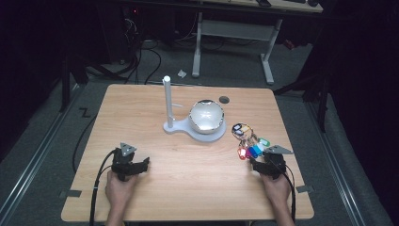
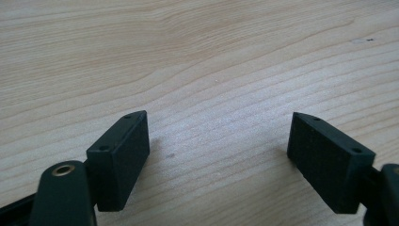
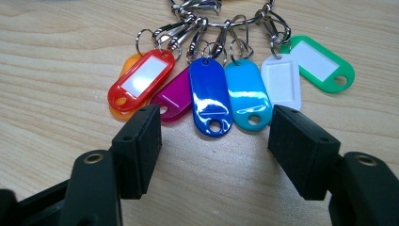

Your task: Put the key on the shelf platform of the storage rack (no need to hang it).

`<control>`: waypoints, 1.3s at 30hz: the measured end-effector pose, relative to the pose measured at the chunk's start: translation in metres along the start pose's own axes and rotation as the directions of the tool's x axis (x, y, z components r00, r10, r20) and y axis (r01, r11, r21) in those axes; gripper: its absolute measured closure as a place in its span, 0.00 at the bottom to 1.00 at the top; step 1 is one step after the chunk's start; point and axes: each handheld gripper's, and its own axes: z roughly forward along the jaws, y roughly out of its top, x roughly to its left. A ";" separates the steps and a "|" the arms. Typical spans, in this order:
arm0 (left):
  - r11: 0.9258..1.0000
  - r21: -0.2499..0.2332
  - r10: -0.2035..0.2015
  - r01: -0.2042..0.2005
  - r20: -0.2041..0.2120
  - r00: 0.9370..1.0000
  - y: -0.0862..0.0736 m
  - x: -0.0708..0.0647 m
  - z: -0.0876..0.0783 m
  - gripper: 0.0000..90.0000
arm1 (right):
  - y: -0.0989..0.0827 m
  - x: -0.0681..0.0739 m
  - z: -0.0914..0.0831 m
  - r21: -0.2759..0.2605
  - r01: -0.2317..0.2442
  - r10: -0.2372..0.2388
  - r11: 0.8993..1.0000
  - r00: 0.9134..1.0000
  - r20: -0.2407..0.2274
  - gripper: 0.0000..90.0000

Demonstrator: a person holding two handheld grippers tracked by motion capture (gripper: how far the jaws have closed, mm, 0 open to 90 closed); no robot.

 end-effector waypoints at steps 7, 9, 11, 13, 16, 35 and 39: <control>1.000 0.002 0.001 -0.001 0.002 1.000 0.000 0.000 0.000 0.24 | 0.000 0.000 0.000 0.000 0.000 0.000 1.000 1.000 0.000 0.40; 1.000 0.000 0.001 -0.001 0.002 1.000 0.000 0.000 0.000 0.24 | 0.000 0.000 0.000 0.000 -0.001 0.001 1.000 1.000 0.000 0.40; 1.000 0.000 0.001 -0.001 0.003 1.000 0.000 0.000 0.000 0.24 | 0.000 0.000 0.000 0.000 -0.001 0.001 1.000 1.000 0.000 0.40; 1.000 0.000 0.001 -0.001 0.004 1.000 0.000 0.000 0.000 0.24 | 0.000 0.000 0.000 0.000 -0.001 0.001 1.000 1.000 0.000 0.40; 1.000 0.000 0.004 -0.004 0.008 1.000 0.000 0.000 0.000 0.24 | 0.000 0.000 0.000 0.000 0.000 0.000 1.000 1.000 0.000 0.40; 1.000 0.002 0.025 -0.025 0.022 0.999 0.003 0.002 0.004 0.23 | -0.001 0.001 -0.006 0.016 -0.003 0.003 1.000 1.000 -0.004 0.54; 1.000 0.004 0.023 -0.023 0.019 1.000 0.003 0.002 0.003 0.23 | 0.000 0.001 -0.009 0.010 -0.011 0.012 1.000 1.000 -0.019 0.56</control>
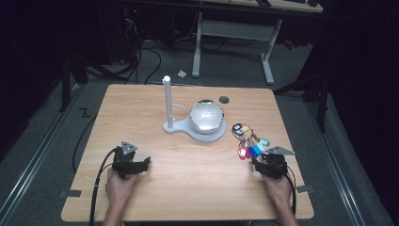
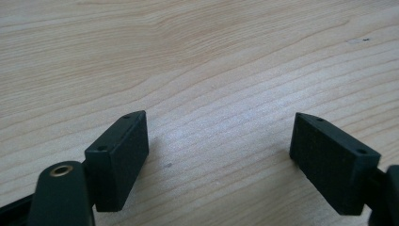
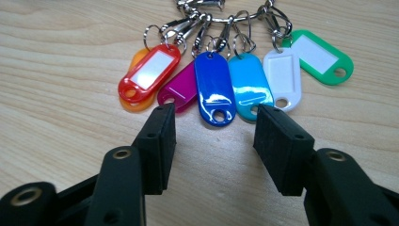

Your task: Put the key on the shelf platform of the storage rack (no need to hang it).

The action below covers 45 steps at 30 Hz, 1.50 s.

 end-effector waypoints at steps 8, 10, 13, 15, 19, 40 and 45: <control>1.000 -0.001 -0.004 0.004 -0.001 1.000 0.000 0.000 0.000 0.23 | 0.009 0.003 -0.008 -0.025 0.025 -0.025 0.999 1.000 -0.018 0.61; 1.000 -0.001 -0.004 0.004 -0.001 1.000 0.000 0.000 0.000 0.23 | 0.012 0.003 -0.009 -0.039 0.022 -0.023 0.999 0.999 -0.023 0.62; 1.000 -0.001 -0.005 0.005 -0.002 1.000 0.000 0.000 0.000 0.23 | 0.019 0.003 -0.009 -0.037 0.025 -0.026 0.999 0.999 -0.032 0.63; 1.000 -0.001 -0.005 0.005 -0.002 1.000 0.000 0.000 0.000 0.23 | 0.021 0.004 -0.008 -0.036 0.031 -0.033 0.999 0.999 -0.033 0.63; 1.000 -0.002 -0.005 0.005 -0.003 1.000 -0.001 0.000 0.000 0.23 | 0.033 0.004 -0.004 -0.034 0.031 -0.032 0.999 0.998 -0.048 0.63; 1.000 -0.003 -0.005 0.005 -0.003 1.000 -0.001 0.000 0.000 0.23 | 0.073 0.002 0.026 0.020 0.019 -0.018 1.000 0.999 -0.032 0.64; 1.000 -0.003 -0.005 0.005 -0.003 1.000 -0.001 0.000 0.000 0.23 | 0.079 -0.001 0.037 0.058 0.006 -0.005 0.998 1.000 -0.022 0.64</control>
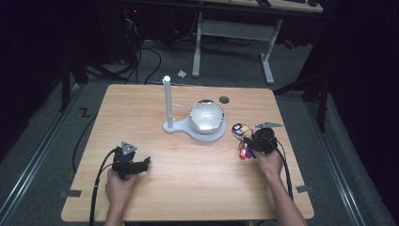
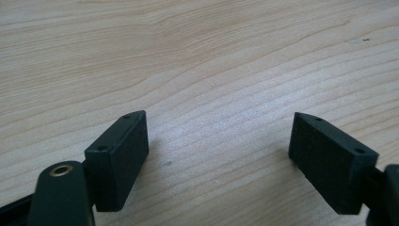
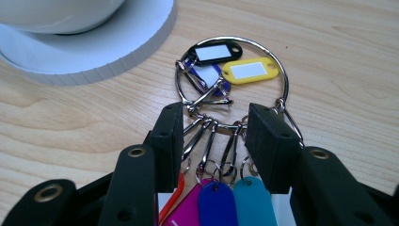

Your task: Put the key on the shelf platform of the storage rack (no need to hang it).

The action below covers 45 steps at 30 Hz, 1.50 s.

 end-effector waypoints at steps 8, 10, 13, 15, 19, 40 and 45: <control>1.000 0.000 0.000 0.000 0.000 1.000 0.000 0.000 0.000 0.23 | 0.003 -0.001 0.013 0.043 -0.029 0.029 0.999 1.000 -0.002 0.63; 1.000 0.000 0.000 0.000 0.000 1.000 0.000 0.000 0.000 0.23 | 0.002 -0.001 0.015 0.057 -0.036 0.036 0.998 0.999 -0.002 0.63; 1.000 0.000 0.000 0.000 0.000 1.000 0.000 0.000 0.000 0.23 | 0.002 -0.001 0.018 0.066 -0.038 0.038 0.997 0.999 0.003 0.63; 1.000 0.000 0.000 0.000 0.000 1.000 0.000 0.000 0.000 0.23 | 0.001 -0.001 0.019 0.070 -0.039 0.038 0.997 0.999 0.008 0.63; 1.000 0.000 0.000 0.000 0.000 1.000 0.000 0.000 0.000 0.23 | 0.000 -0.005 0.019 0.069 -0.050 0.049 0.996 0.999 0.009 0.64; 1.000 0.000 0.000 0.000 0.000 1.000 0.000 0.000 0.000 0.23 | 0.001 -0.004 0.024 0.101 -0.027 0.026 0.995 1.000 0.010 0.79; 1.000 0.000 0.001 -0.001 0.000 1.000 0.000 0.000 0.000 0.23 | 0.001 -0.004 0.024 0.102 -0.032 0.031 0.994 1.000 0.002 0.73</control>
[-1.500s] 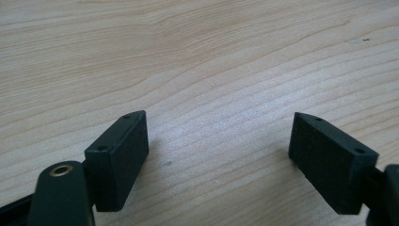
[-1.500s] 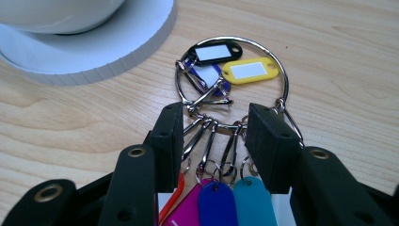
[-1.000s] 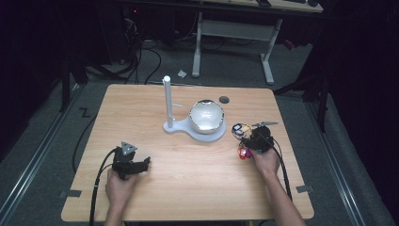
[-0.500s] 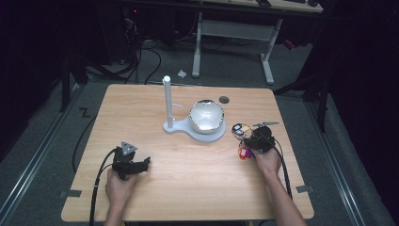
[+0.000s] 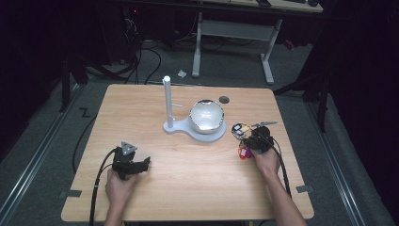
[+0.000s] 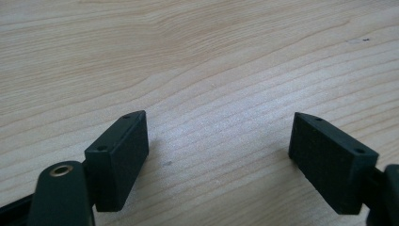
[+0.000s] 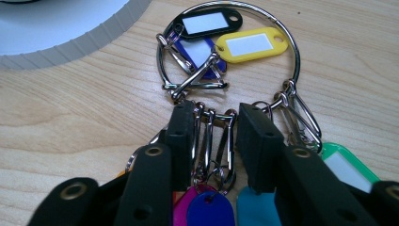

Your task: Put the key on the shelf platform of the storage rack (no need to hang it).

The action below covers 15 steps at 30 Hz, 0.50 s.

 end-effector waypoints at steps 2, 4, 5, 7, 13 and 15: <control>1.000 0.000 0.000 0.000 0.000 1.000 0.000 0.000 0.000 0.23 | 0.000 0.000 0.000 0.001 -0.004 0.004 1.000 1.000 -0.002 0.73; 1.000 0.000 0.000 0.000 0.000 1.000 0.000 0.000 0.000 0.23 | 0.000 -0.001 0.000 0.005 -0.008 0.008 1.000 1.000 -0.007 0.74; 1.000 0.000 0.000 0.000 -0.001 1.000 0.000 0.000 0.000 0.23 | 0.000 -0.001 0.000 0.006 -0.009 0.009 1.000 1.000 -0.009 0.74; 1.000 0.000 0.000 0.000 -0.001 1.000 0.000 0.000 0.000 0.23 | 0.000 0.000 0.000 0.004 -0.009 0.009 1.000 1.000 -0.015 0.73; 1.000 0.000 0.000 0.000 -0.001 1.000 0.000 0.000 0.000 0.23 | 0.001 0.001 0.000 0.010 -0.004 0.004 1.000 1.000 -0.024 0.76; 1.000 0.000 0.000 0.000 -0.001 1.000 0.000 0.000 0.000 0.23 | 0.001 0.001 0.000 0.011 -0.003 0.004 1.000 1.000 -0.029 0.78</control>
